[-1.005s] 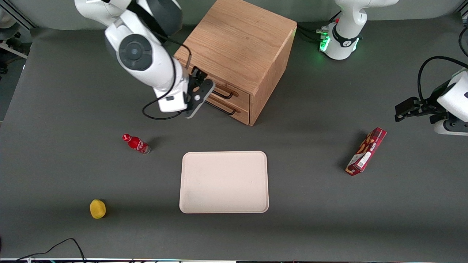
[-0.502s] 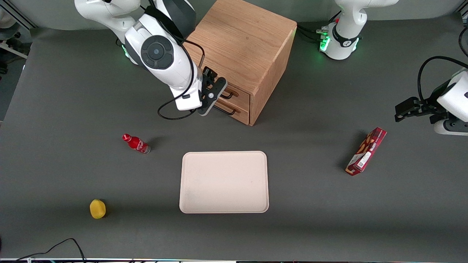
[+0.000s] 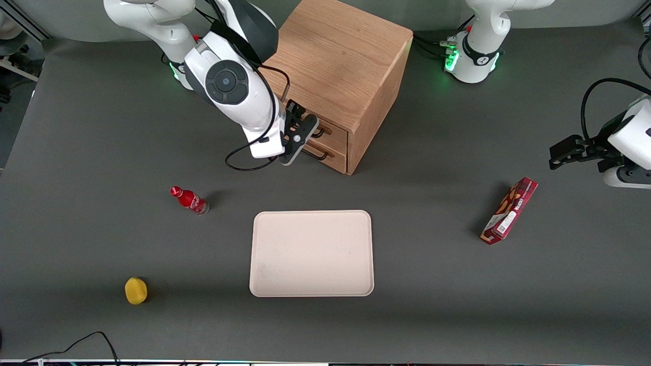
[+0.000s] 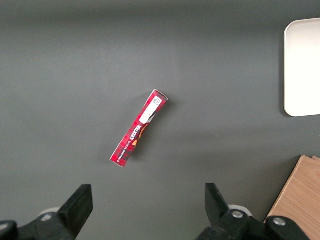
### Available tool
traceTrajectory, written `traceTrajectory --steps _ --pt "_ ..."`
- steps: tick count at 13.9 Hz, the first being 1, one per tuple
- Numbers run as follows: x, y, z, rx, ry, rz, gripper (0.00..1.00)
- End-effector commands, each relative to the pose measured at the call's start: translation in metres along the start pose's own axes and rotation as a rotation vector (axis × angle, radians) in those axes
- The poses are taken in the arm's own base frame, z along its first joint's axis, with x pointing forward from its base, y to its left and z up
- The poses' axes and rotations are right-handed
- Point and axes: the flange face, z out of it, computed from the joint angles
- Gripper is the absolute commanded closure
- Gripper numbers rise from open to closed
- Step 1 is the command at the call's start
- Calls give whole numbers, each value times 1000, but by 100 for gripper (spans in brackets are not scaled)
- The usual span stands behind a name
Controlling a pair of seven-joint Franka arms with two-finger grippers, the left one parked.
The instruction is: Open upper drawer
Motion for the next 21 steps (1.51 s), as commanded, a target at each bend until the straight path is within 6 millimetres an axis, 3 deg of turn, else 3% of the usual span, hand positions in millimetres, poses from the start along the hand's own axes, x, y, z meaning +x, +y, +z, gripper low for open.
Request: traceTrajectory --steps 1,8,21 --pt "-6 -7 9 -34 8 -22 0" --pt "-10 -15 22 -50 34 -32 0" --pt "-18 -9 49 -100 54 -59 0"
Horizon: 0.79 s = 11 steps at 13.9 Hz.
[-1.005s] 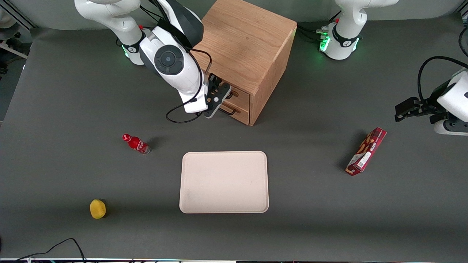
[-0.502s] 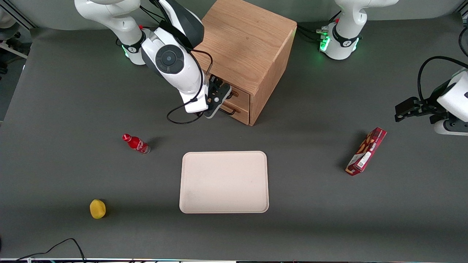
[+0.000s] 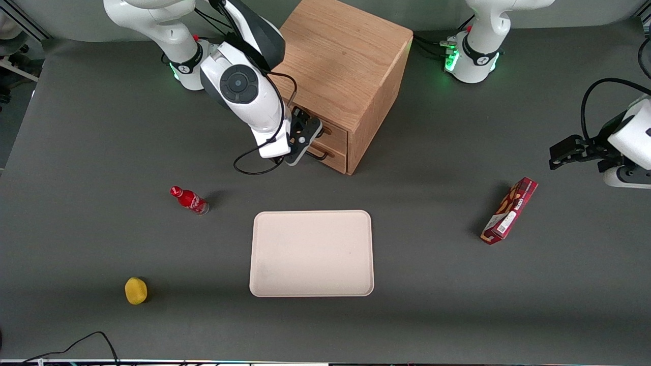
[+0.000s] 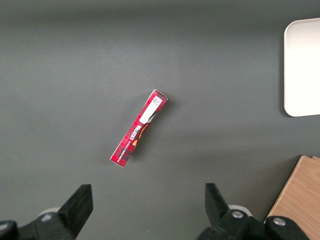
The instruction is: Open upper drawer
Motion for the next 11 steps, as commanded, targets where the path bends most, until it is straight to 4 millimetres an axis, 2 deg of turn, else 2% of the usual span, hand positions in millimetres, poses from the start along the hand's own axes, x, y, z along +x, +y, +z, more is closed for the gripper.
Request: traceTrajectory --steps 1,4,8,11 --pt "-11 -6 -1 -56 18 -43 0" --pt "-12 -4 -1 -58 19 -48 0" --pt "-11 11 1 -48 15 -48 0" --pt "-8 22 -12 -50 30 -40 0"
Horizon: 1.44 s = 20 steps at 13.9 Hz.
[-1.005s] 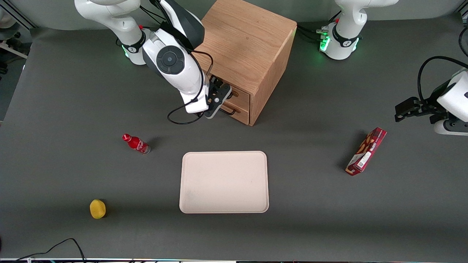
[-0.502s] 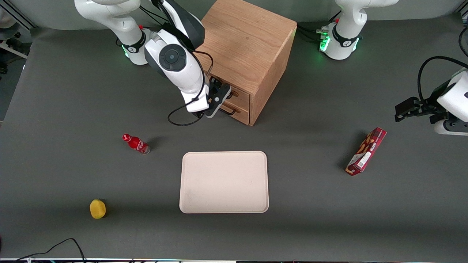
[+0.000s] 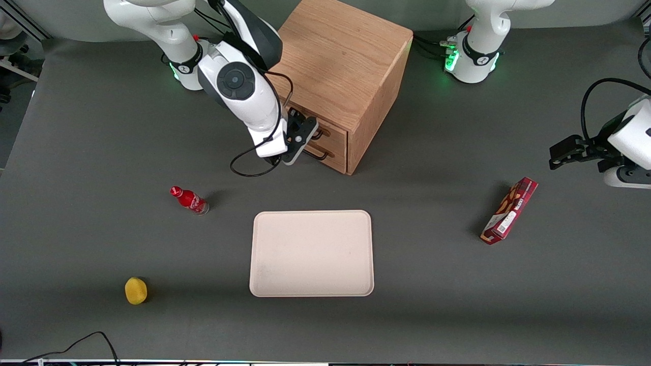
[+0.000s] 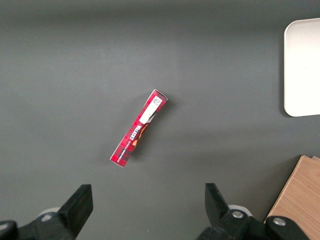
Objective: Open upper drawer
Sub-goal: 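Pull the handle outward with the right gripper, sliding the drawer open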
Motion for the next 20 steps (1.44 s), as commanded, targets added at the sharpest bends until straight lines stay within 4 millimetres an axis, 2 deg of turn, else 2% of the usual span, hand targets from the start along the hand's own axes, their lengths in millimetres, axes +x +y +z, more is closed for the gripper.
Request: traceTrajectory --steps 1,5,10,13,15,20 --pt "1 13 -11 -19 9 -15 0" --pt "9 26 -21 -12 24 2 0" --pt "16 35 -17 3 27 -4 0" --pt "16 38 -14 -9 18 -24 0" --pt "12 51 -15 -15 18 -16 0" --pt "8 66 -13 -36 7 -33 0"
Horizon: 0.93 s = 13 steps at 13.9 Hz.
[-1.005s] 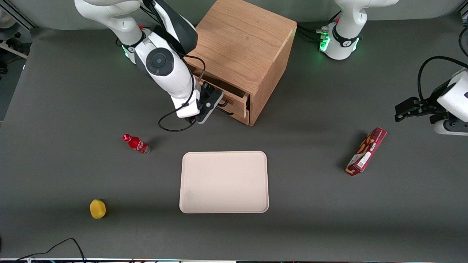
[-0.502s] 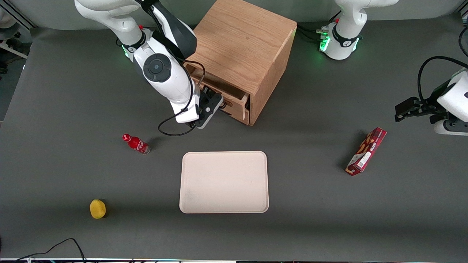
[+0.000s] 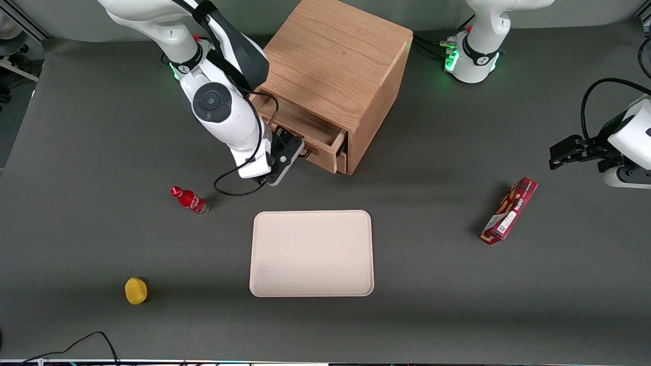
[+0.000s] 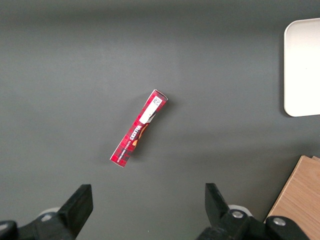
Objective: Open upper drawer
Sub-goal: 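Pull the handle outward with the right gripper, sliding the drawer open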
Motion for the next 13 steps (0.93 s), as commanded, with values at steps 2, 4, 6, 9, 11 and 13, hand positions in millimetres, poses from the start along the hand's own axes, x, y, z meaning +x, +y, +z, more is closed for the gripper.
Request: traceTrajectory --steps 2,4,6,9,11,13 --pt "3 18 -2 -20 -10 -22 0" --pt "5 28 -3 -25 -3 -12 0" --pt "6 35 -5 -24 3 -3 0" --pt "9 43 -8 -21 6 7 0" --pt "10 47 -8 -32 0 2 0" --pt "7 58 -7 -44 -5 11 0"
